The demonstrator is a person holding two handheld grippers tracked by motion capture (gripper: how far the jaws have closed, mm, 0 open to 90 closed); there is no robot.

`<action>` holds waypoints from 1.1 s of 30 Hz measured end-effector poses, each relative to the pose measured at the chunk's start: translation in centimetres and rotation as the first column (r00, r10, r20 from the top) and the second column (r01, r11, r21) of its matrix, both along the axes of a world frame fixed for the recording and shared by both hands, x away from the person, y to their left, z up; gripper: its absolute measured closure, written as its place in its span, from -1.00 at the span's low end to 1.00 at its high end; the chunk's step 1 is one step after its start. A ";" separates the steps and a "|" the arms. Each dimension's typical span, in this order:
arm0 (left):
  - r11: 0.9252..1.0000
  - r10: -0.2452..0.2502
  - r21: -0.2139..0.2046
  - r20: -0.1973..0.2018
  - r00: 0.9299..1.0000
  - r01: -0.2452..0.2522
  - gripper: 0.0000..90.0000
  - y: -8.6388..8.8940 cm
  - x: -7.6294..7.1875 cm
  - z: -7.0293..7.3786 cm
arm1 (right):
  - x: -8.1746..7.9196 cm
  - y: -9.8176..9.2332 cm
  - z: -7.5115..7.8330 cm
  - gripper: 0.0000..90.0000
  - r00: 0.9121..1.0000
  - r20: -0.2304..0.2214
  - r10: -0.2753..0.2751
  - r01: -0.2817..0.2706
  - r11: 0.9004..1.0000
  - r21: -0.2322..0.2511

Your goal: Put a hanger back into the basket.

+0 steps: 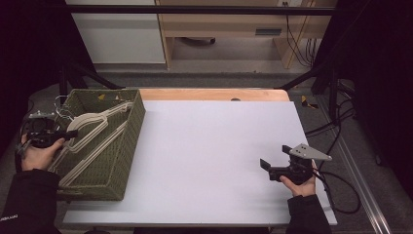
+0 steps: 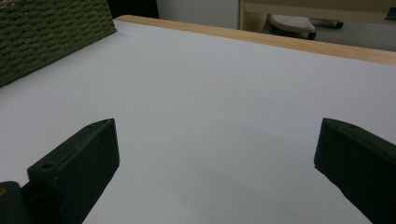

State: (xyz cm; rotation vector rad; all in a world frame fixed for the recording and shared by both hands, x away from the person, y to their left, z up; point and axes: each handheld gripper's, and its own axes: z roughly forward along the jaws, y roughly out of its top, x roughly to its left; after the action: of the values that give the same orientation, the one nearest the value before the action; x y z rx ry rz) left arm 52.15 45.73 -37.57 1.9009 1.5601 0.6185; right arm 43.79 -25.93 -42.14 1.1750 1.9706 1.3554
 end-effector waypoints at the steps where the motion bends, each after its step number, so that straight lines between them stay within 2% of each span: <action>1: 1.000 0.013 0.005 -0.016 1.000 -0.012 0.34 0.0 0.1 -0.2 | 0.0 0.0 0.0 -0.99 1.000 0.000 0.000 0.000 1.000 0.003; 3: 0.999 0.031 0.012 -0.048 0.998 -0.030 0.23 0.1 0.2 -0.5 | 0.0 0.0 0.0 -0.99 1.000 -0.001 0.001 -0.001 1.000 0.002; 6: 0.999 0.050 0.011 -0.068 0.996 -0.050 0.15 0.3 0.2 -0.7 | 0.0 0.0 0.0 -0.99 1.000 -0.001 0.002 -0.002 1.000 0.002; 10: 0.997 0.070 -0.006 -0.074 0.995 -0.071 0.03 0.3 -0.1 -0.7 | 0.0 0.0 0.0 -0.99 1.000 -0.001 0.002 -0.002 1.000 0.006; 13: 0.996 0.080 -0.039 -0.032 0.996 -0.081 -0.05 0.1 -0.7 -0.1 | 0.0 -0.1 0.0 -0.99 1.000 0.004 0.006 -0.006 1.000 0.004; 15: 0.996 0.068 -0.051 0.016 0.998 -0.067 -0.09 -0.3 -1.3 0.6 | 0.0 -0.1 0.0 -0.99 1.000 0.003 0.005 -0.005 1.000 0.004; 18: 0.996 0.013 -0.094 0.112 0.994 -0.002 -0.16 -1.6 -2.3 1.6 | -0.1 -0.1 0.1 -0.99 1.000 -0.001 0.002 -0.002 1.000 0.003; 19: 0.993 -0.012 -0.115 0.151 0.988 0.030 -0.18 -2.3 -2.8 2.1 | -0.1 -0.1 0.1 -0.99 1.000 0.003 0.002 -0.002 1.000 0.004; 21: 0.988 -0.055 -0.133 0.199 0.978 0.083 -0.23 -3.3 -3.4 2.6 | -0.1 -0.2 0.1 -0.99 1.000 0.008 0.001 -0.001 1.000 0.008; 24: 0.972 -0.125 -0.162 0.272 0.954 0.173 -0.32 -5.2 -4.4 3.3 | -0.2 -0.2 0.2 -0.99 1.000 0.008 0.008 -0.008 1.000 0.010; 27: 0.954 -0.178 -0.177 0.313 0.933 0.241 -0.41 -7.1 -5.2 3.5 | -0.2 -0.2 0.3 -0.99 1.000 0.006 -0.002 0.001 1.000 0.014; 28: 0.950 -0.204 -0.163 0.321 0.925 0.266 -0.44 -7.5 -5.4 3.6 | -0.2 -0.3 0.3 -0.99 1.000 0.007 -0.001 0.001 1.000 0.014; 30: 0.939 -0.231 -0.167 0.339 0.912 0.300 -0.48 -8.6 -5.8 3.6 | -0.2 -0.3 0.3 -0.99 1.000 0.015 0.005 -0.005 1.000 0.016; 31: 0.932 -0.240 -0.176 0.353 0.904 0.316 -0.50 -9.0 -5.9 3.6 | -0.3 -0.3 0.4 -0.99 1.000 0.012 -0.001 0.001 1.000 0.017; 32: 0.920 -0.254 -0.194 0.370 0.894 0.342 -0.52 -9.6 -6.2 3.5 | -0.3 -0.3 0.4 -0.99 1.000 0.012 -0.001 0.001 1.000 0.026; 33: 0.909 -0.266 -0.208 0.378 0.887 0.362 -0.53 -10.0 -6.3 3.4 | -0.4 -0.3 0.5 -0.99 1.000 0.012 -0.004 0.004 1.000 0.027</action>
State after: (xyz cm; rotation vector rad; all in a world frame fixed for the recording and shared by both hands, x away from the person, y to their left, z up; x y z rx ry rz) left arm 45.87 35.73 -34.17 1.6803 1.0242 0.5219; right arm 43.43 -26.20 -41.68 1.1797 1.9465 1.3873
